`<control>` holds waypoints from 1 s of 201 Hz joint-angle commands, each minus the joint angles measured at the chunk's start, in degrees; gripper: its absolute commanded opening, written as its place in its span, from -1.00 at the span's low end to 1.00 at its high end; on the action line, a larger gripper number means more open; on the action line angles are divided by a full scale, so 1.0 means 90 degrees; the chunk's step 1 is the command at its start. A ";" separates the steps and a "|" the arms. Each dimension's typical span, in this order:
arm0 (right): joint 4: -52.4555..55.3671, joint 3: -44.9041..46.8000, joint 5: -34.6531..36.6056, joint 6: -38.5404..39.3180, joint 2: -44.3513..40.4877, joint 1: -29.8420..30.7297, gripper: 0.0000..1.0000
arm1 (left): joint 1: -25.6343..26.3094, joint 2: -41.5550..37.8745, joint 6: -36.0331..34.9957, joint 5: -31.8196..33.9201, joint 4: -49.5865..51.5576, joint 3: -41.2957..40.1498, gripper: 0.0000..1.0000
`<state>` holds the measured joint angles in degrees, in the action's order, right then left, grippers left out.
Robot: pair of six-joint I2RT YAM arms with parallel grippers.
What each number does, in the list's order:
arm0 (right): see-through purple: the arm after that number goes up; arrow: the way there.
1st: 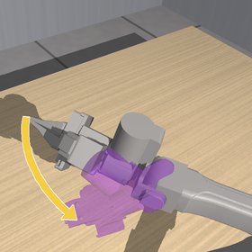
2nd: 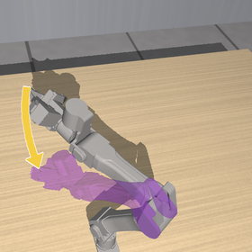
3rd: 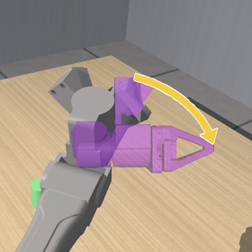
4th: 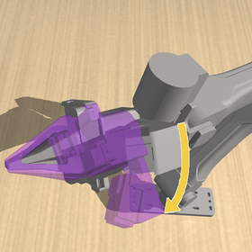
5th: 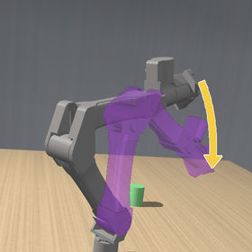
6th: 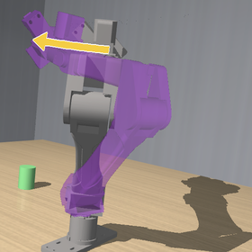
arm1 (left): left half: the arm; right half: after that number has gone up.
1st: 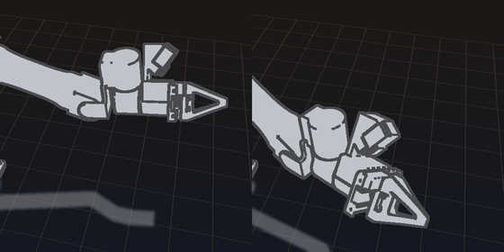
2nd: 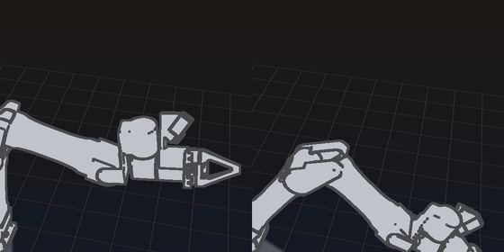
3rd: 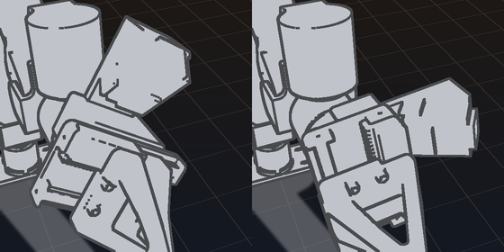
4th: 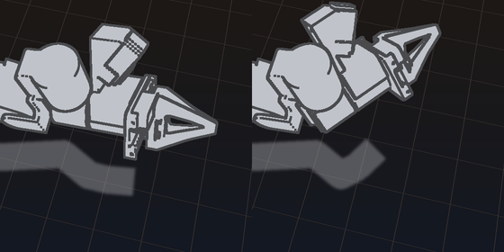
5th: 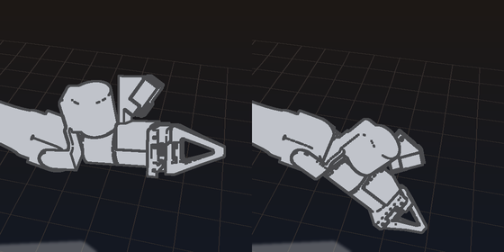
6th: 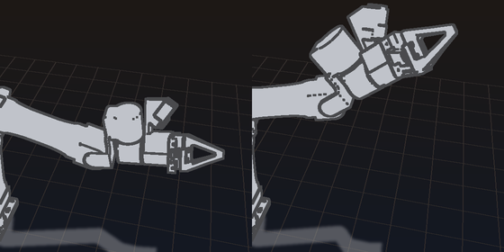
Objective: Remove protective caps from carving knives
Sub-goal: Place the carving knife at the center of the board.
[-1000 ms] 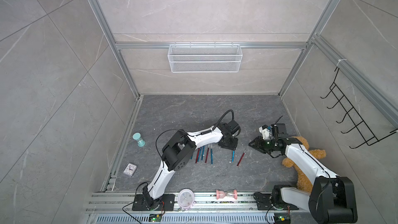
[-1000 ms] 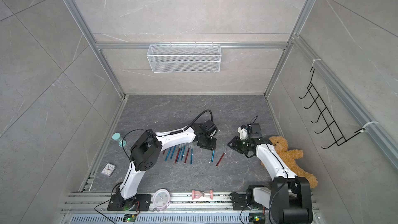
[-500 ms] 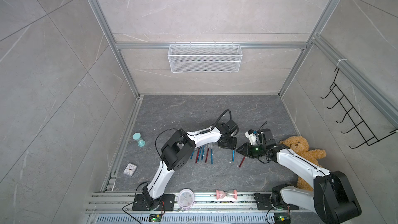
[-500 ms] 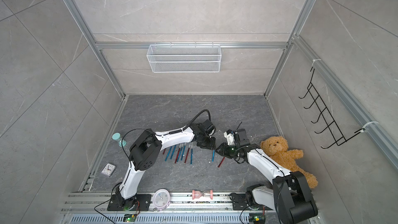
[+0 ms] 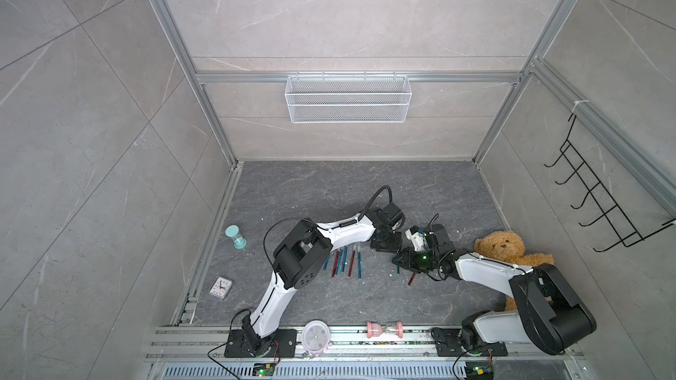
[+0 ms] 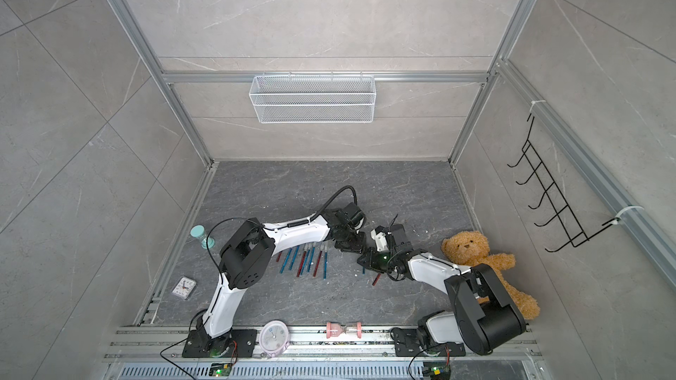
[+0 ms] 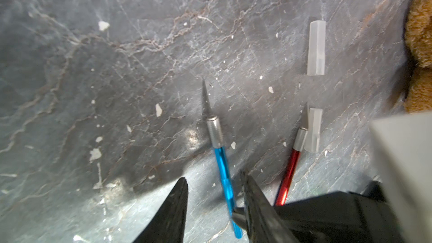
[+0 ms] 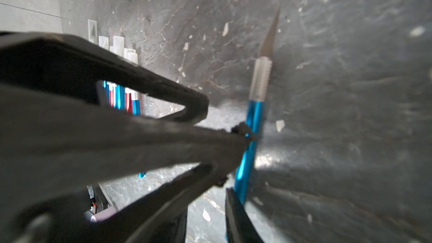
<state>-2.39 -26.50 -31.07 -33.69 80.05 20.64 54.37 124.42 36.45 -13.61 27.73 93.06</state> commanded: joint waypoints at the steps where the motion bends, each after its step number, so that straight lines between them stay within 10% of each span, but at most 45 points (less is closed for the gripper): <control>1: -0.0485 0.0111 0.0112 -0.0201 0.0181 0.0058 -0.41 | 0.0005 -0.0359 0.0081 -0.0205 -0.0093 -0.0042 -0.16; 160: 0.1754 -0.0820 0.0373 0.0362 -0.1199 0.0048 -0.36 | -0.0546 -0.1674 0.0618 0.0437 0.0564 -0.0867 -0.13; 201: 0.2365 -0.1322 0.0535 0.0526 -0.1364 0.0040 -0.31 | -0.0625 -0.2075 0.0724 0.0943 0.1032 -0.1211 0.35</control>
<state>12.95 -35.20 -28.05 -31.22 69.30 20.78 48.97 109.58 41.45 -8.73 32.60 83.35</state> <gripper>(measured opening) 0.341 0.615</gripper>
